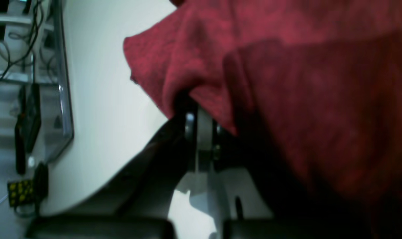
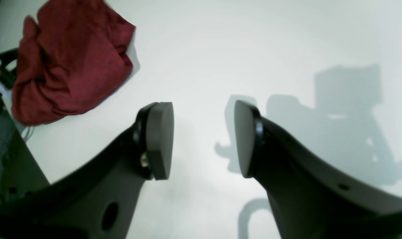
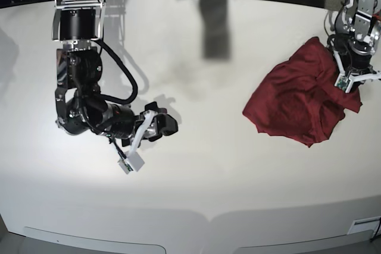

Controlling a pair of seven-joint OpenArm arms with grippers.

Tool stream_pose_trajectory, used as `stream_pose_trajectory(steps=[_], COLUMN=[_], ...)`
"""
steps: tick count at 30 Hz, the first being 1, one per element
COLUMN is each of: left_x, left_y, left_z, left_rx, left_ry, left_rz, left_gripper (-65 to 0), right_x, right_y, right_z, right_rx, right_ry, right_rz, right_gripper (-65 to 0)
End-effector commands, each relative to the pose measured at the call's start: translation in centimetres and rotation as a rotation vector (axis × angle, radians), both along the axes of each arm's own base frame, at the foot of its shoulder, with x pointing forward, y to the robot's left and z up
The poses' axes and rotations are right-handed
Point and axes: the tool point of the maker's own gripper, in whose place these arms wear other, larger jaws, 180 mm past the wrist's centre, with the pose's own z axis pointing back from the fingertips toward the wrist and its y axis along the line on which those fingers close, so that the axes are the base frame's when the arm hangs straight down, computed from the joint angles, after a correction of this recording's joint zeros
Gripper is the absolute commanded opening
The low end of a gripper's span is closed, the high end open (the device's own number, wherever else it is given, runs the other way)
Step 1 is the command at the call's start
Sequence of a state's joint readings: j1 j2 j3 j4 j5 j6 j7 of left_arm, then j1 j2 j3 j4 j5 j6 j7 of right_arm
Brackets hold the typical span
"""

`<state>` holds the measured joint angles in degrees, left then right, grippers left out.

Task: Fold the T-shirt properly
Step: 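Drag the shirt with the left gripper toward the table's middle and release, then smooth the shirt's edge with the right gripper toward the left gripper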

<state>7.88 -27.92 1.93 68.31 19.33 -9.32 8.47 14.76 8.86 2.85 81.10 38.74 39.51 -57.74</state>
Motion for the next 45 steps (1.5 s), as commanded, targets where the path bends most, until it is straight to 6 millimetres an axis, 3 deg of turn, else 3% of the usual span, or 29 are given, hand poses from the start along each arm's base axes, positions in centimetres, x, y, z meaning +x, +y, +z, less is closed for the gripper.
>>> stream_pose_trajectory(steps=[1,6,14,17,20,25,30,31,34,36,42,45], left_x=[1.5,6.6,11.4,12.4,12.6,11.1,9.9,9.8,9.5,9.3,8.8,7.9], left_y=[0.0,-1.3,-9.6,-11.4,-10.5,-4.3,-0.5,-0.2,-0.1,-0.7,-2.4,-2.0], left_z=[0.9,3.0,3.3,3.3,3.0,2.0,2.5,2.7,2.9,3.0,3.5,3.9], left_rx=[-0.011,-0.14,-0.359,-0.397,-0.356,-0.207,-0.344,-0.382,-0.463,-0.502,-0.627,-0.702], left_ry=[-0.026,-0.127,-0.167,-0.17,-0.12,0.011,0.051,0.052,0.077,0.098,0.152,0.212], left_rz=[-0.02,0.0,-0.089,-0.082,-0.047,0.077,0.246,0.27,0.287,0.256,0.185,0.202], left_gripper=[-65.0,-65.0,-65.0,-65.0,-65.0,-65.0,-65.0,-61.7,-45.8,-41.5,-42.0,-47.1], right_x=[1.1,1.1,1.1,1.1,1.1,1.3,1.7,1.7,1.7,1.7,1.7,1.8], right_y=[0.1,0.1,0.1,0.1,0.1,0.2,0.3,0.3,0.3,0.3,1.7,2.6], right_z=[1.8,1.8,1.9,1.9,1.9,2.0,2.6,2.6,2.6,2.7,2.9,3.3], right_rx=[0.021,0.021,0.021,0.021,0.021,0.029,0.052,0.054,0.054,0.056,0.088,0.112], right_ry=[-0.061,-0.061,-0.062,-0.062,-0.062,-0.07,-0.099,-0.1,-0.101,-0.102,-0.103,-0.11], right_rz=[0.001,0.001,0.001,0.0,0.0,-0.004,-0.018,-0.019,-0.019,-0.02,-0.013,-0.011], right_gripper=[-35.3,-35.3,-35.3,-35.3,-35.3,-35.3,-35.3,-35.3,-35.3,-35.3,-35.3,-35.3])
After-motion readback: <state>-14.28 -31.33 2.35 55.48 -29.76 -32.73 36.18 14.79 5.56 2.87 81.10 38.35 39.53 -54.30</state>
